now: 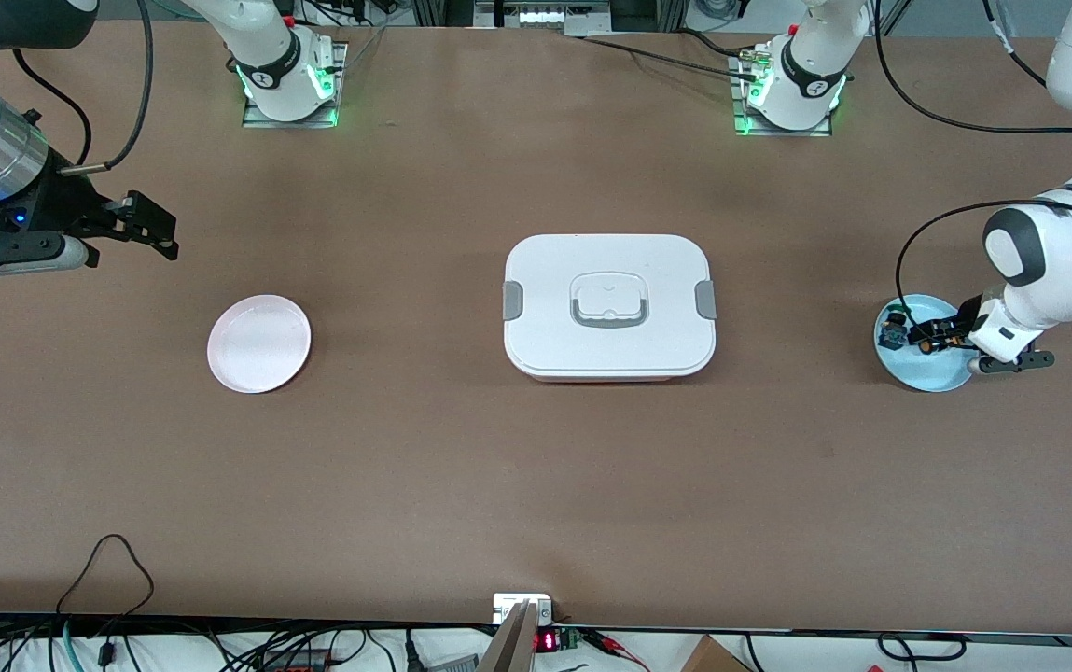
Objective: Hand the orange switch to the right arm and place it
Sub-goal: 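Grasp the orange switch with the left gripper and lift it toward the box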
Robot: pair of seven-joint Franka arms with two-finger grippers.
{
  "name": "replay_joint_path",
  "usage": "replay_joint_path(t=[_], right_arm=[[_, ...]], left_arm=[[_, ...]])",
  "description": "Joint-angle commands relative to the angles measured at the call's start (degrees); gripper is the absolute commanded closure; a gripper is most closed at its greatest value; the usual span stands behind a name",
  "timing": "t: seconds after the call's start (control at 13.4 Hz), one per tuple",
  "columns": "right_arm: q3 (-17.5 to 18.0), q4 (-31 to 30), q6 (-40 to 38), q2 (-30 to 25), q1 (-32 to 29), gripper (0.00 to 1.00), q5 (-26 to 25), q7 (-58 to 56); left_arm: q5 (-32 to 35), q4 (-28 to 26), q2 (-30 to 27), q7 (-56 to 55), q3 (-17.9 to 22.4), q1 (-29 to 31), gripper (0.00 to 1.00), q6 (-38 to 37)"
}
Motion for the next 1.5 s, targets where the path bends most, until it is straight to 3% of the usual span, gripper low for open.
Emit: replay_joint_path(t=[0.0, 0.15, 0.3, 0.52, 0.75, 0.97, 1.12, 1.27, 1.42], right_arm=[[0.2, 1.1, -1.1, 0.3, -0.2, 0.00, 0.1, 0.0], [0.2, 1.1, -1.1, 0.3, -0.2, 0.00, 0.1, 0.0], [0.2, 1.1, -1.1, 0.4, -0.2, 0.00, 0.1, 0.0], [0.2, 1.1, -1.0, 0.3, -0.2, 0.00, 0.1, 0.0], [0.2, 1.1, -1.0, 0.3, -0.2, 0.00, 0.1, 0.0], [0.2, 1.2, -0.4, 0.3, -0.1, 0.00, 0.4, 0.4], [0.2, 1.2, -0.3, 0.4, -0.1, 0.00, 0.3, 0.2], [0.1, 1.2, -0.2, 0.4, -0.4, 0.00, 0.1, 0.2], [0.1, 1.2, -0.1, 0.5, -0.6, 0.00, 0.2, 0.3]], left_arm=[[-1.3, 1.5, 0.2, 1.1, -0.5, 0.4, 0.56, -0.3], [-1.2, 2.0, -0.1, 2.8, -0.6, 0.4, 0.64, -0.8], [-1.1, 4.5, -0.5, 4.3, -0.6, 0.3, 0.65, -4.1], [-1.1, 10.3, -1.4, 7.6, -0.9, 0.2, 0.65, -17.5], [-1.4, 18.1, -2.1, 8.0, -3.9, 0.3, 0.66, -34.7], [-3.4, 27.9, -1.8, 8.0, -8.9, 0.4, 0.71, -54.0], [-6.5, 30.4, -2.0, 7.9, -10.7, 0.0, 0.80, -61.3], [-8.7, 33.9, -2.0, 7.0, -16.3, 0.1, 0.88, -72.4], [-12.8, 34.3, -2.1, 7.8, -20.5, 0.6, 0.91, -75.4]])
